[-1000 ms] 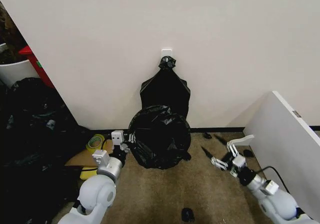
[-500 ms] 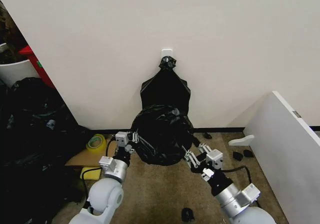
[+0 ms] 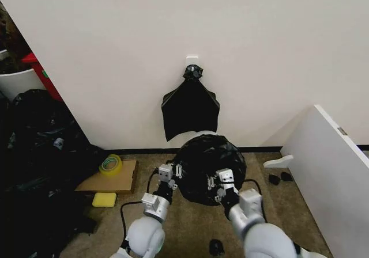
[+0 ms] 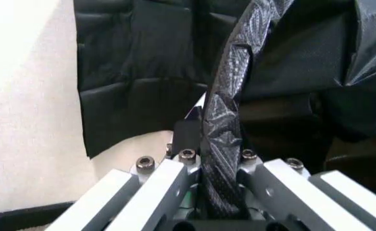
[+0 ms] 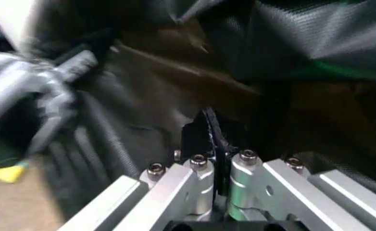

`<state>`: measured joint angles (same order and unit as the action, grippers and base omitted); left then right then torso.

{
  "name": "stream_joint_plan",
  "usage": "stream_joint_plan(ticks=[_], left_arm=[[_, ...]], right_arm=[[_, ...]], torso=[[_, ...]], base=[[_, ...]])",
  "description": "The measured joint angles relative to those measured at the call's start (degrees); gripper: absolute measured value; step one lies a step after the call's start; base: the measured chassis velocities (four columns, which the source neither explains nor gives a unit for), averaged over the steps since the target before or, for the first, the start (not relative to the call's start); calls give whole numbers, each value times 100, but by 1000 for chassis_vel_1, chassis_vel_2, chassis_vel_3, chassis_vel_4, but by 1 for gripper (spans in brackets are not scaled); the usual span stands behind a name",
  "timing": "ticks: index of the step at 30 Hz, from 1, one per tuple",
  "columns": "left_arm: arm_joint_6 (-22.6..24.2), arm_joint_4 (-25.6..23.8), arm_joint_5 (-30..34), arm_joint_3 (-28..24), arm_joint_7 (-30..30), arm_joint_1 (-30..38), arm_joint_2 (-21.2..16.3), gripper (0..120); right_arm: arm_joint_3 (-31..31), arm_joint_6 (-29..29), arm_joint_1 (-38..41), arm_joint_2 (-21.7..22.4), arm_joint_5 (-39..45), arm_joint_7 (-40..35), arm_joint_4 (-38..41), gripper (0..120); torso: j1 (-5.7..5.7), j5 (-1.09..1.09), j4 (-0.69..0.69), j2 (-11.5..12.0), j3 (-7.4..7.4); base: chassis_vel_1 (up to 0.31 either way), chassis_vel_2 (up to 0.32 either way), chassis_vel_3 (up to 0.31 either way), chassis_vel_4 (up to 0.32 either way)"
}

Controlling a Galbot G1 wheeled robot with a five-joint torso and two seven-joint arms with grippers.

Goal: Place the garbage bag over the trash bin.

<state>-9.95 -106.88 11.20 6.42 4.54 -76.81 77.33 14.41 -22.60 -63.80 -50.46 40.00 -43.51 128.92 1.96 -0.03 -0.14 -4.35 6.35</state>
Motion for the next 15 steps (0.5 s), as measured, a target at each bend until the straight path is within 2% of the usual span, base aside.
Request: stream_joint_plan(ticks=[15], left_arm=[[-171, -274, -393, 57, 3, -294, -27, 1]], right_arm=[[515, -523, 992, -710, -94, -623, -1311, 0]], torso=[[0, 0, 0, 0, 0]], base=[[0, 0, 0, 0]])
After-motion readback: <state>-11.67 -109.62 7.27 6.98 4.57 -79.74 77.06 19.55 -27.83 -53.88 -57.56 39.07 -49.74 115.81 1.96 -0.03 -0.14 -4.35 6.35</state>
